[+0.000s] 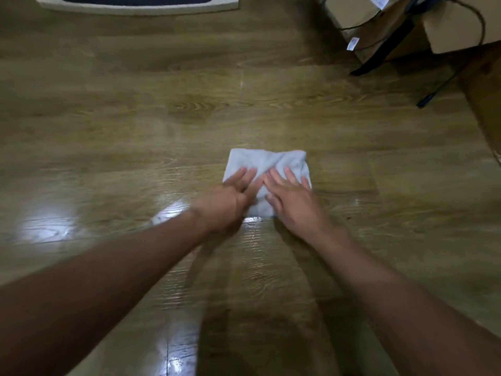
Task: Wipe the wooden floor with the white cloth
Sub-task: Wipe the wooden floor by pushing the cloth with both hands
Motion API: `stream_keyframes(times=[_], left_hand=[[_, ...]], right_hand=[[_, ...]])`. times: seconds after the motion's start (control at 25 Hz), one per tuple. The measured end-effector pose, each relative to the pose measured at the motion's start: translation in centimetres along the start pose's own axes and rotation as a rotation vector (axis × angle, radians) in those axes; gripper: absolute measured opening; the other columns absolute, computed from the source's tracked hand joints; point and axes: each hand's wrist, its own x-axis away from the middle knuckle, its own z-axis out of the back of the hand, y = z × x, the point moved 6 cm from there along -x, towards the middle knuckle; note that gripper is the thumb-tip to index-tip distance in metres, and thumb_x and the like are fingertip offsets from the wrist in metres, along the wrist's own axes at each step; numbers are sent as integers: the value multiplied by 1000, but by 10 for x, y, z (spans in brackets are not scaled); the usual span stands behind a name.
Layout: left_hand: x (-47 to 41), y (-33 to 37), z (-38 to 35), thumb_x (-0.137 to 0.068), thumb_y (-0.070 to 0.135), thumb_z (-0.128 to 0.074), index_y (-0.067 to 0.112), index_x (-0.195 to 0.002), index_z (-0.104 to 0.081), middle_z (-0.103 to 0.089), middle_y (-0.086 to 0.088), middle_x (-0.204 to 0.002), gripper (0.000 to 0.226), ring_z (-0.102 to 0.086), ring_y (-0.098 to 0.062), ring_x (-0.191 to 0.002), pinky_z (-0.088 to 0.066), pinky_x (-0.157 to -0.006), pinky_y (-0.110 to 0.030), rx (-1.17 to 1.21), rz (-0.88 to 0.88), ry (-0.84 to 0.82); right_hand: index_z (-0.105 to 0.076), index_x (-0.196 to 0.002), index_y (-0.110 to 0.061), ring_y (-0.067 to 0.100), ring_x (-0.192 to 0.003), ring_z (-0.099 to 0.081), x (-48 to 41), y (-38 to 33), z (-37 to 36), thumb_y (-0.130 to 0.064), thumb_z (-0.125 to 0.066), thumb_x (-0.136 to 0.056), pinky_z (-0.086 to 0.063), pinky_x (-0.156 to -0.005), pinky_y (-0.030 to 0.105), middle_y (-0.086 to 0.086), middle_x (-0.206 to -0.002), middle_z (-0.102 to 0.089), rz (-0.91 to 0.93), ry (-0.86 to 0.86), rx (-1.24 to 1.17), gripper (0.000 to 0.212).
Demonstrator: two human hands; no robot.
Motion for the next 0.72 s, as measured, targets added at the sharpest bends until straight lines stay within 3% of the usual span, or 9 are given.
stream_keyframes(times=[0.12, 0.24, 0.32, 0.4, 0.56, 0.72], left_hand=[[-37, -52, 6, -103, 36, -28, 17, -153, -4, -2, -10, -161, 58, -1, -26, -148, -11, -120, -37, 41, 69, -80], [3, -33, -7, -101, 29, -36, 24, -152, -11, -10, -7, -160, 57, -11, -25, -148, -31, -111, -33, 81, 55, 40], [60, 3, -17, -90, 19, -45, 16, -146, -37, -35, -13, -152, 57, -34, -32, -140, -46, -100, -36, 160, -54, 146], [100, 21, -30, -90, 21, -38, 9, -140, -47, -45, -15, -145, 51, -41, -35, -134, -47, -101, -45, 220, -75, 165], [79, -39, -25, -98, 41, -26, 13, -146, -33, -28, -11, -154, 56, -24, -31, -143, -41, -107, -42, 287, 84, 135], [48, -114, -14, -97, 39, -42, 21, -149, -27, -20, -8, -158, 57, -17, -26, -146, -28, -116, -38, 183, 230, 54]], right_hand=[[-27, -150, -24, 22, -148, -8, -65, -1, 11, -32, -35, -102, -9, -117, 45, -5, -160, -15, -16, -84, 16, 49], [-33, -147, -22, 22, -147, -17, -17, -13, -7, -30, -36, -102, -14, -117, 46, -3, -157, -27, -25, 55, 22, 46], [-40, -143, -20, 25, -142, -30, 47, -36, -30, -29, -37, -99, -24, -116, 49, -1, -149, -41, 37, 115, 84, 45], [-46, -139, -19, 27, -138, -38, 79, -53, -48, -29, -36, -97, -24, -115, 50, 0, -143, -50, 79, 130, 112, 44], [-34, -146, -20, 24, -146, -19, 0, -78, -35, -26, -41, -100, -12, -116, 48, -2, -154, -32, 158, 5, 94, 47], [-27, -149, -23, 22, -148, -9, -87, -82, -19, -33, -36, -102, -7, -117, 44, -5, -159, -18, 228, -124, 62, 49]])
